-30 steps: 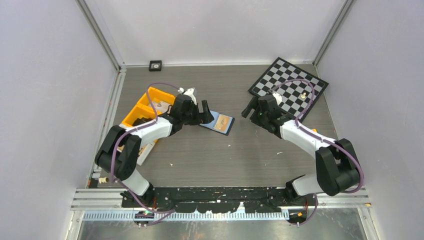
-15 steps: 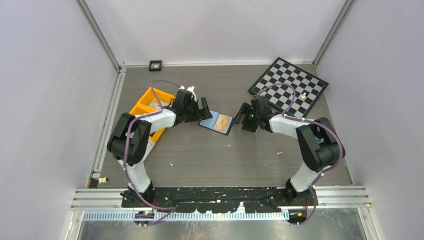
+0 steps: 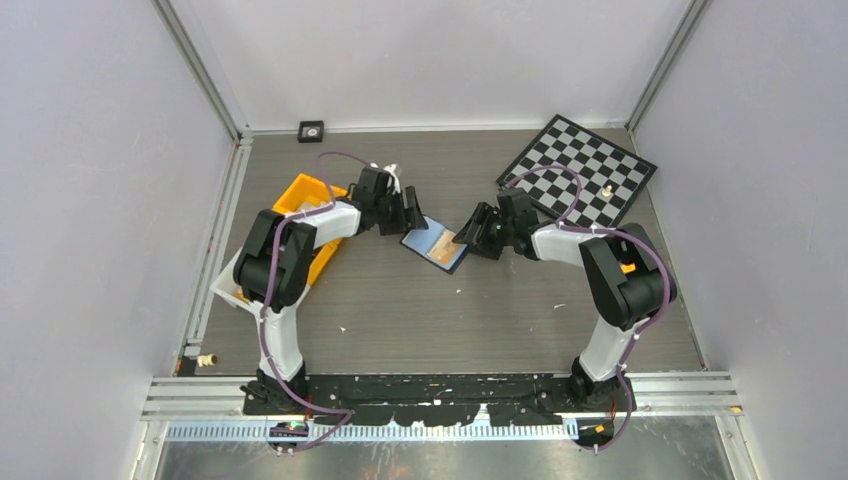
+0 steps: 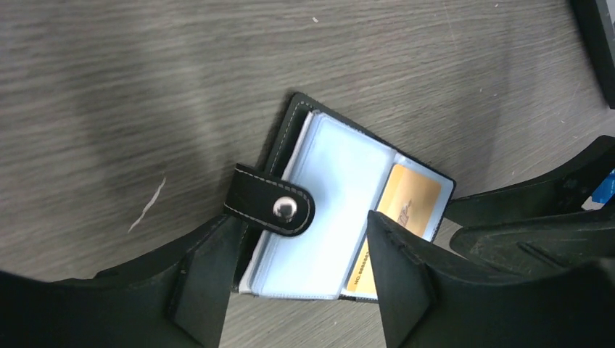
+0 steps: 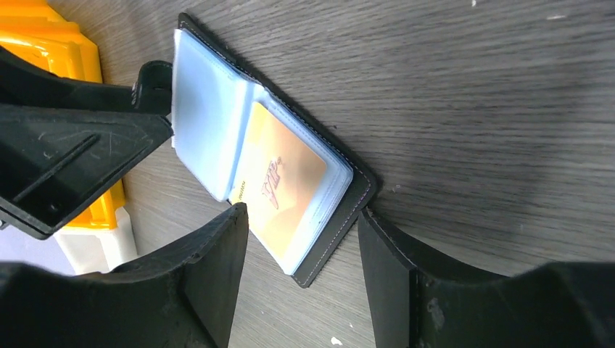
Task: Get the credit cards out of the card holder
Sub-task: Pick up the card holder from the center of the board.
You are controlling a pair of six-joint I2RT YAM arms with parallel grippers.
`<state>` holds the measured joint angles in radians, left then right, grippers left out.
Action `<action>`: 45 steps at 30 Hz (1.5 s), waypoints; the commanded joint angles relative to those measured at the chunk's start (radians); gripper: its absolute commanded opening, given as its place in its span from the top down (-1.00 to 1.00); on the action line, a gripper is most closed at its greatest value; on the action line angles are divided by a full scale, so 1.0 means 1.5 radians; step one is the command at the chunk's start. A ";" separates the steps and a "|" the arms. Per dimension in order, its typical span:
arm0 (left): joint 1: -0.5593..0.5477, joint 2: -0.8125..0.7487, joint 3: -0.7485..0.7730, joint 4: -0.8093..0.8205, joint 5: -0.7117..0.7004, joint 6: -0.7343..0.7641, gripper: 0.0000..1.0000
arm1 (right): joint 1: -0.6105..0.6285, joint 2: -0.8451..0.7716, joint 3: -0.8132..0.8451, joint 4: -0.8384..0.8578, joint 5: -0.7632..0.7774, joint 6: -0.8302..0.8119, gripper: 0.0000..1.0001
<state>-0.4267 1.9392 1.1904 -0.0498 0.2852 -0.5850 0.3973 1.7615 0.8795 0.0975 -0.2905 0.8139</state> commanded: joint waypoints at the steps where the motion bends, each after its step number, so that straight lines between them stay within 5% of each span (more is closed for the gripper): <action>1: 0.002 0.053 0.028 -0.063 0.060 0.011 -0.28 | 0.002 0.022 0.022 0.014 -0.018 0.004 -0.24; 14: 0.002 0.071 0.022 -0.036 0.138 -0.014 -0.11 | -0.007 0.020 0.028 0.008 -0.018 0.000 -0.16; 20: 0.002 0.086 0.019 0.005 0.197 -0.042 0.19 | -0.007 0.033 0.045 -0.010 -0.018 -0.010 -0.17; 28: 0.002 0.071 0.005 0.013 0.198 -0.047 0.02 | -0.008 0.035 0.055 -0.025 -0.009 -0.019 -0.17; 37: 0.002 0.051 -0.008 0.030 0.208 -0.060 0.30 | -0.008 0.017 0.060 -0.069 0.029 -0.042 -0.13; 42: 0.003 0.030 -0.039 0.129 0.272 -0.118 0.51 | -0.009 -0.020 0.039 -0.057 0.025 -0.038 -0.69; 45: 0.004 0.007 -0.059 0.162 0.283 -0.140 0.55 | -0.009 -0.044 0.016 -0.017 0.003 -0.021 -0.75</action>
<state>-0.4110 2.0220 1.1416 0.1135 0.6308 -0.7330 0.3836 1.7626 0.9382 0.0330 -0.2752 0.7734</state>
